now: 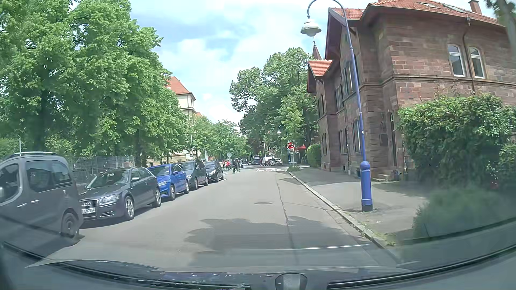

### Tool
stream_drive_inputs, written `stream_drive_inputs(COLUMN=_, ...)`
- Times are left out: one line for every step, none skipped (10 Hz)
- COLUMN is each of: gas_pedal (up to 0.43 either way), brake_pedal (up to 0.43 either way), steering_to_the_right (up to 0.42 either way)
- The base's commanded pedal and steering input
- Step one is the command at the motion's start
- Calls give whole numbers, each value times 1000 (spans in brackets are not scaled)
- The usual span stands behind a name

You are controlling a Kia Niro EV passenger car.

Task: Follow the waypoints while adhering to traffic rules and regulations

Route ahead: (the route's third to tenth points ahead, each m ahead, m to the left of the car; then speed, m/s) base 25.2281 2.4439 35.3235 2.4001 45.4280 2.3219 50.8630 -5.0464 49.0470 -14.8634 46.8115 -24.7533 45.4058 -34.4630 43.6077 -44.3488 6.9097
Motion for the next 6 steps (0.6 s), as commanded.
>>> stream_drive_inputs(gas_pedal=28, brake_pedal=0, steering_to_the_right=-5)
stream_drive_inputs(gas_pedal=28, brake_pedal=0, steering_to_the_right=-5)
stream_drive_inputs(gas_pedal=28, brake_pedal=0, steering_to_the_right=-5)
stream_drive_inputs(gas_pedal=28, brake_pedal=0, steering_to_the_right=-5)
stream_drive_inputs(gas_pedal=28, brake_pedal=0, steering_to_the_right=-5)
stream_drive_inputs(gas_pedal=28, brake_pedal=0, steering_to_the_right=-5)
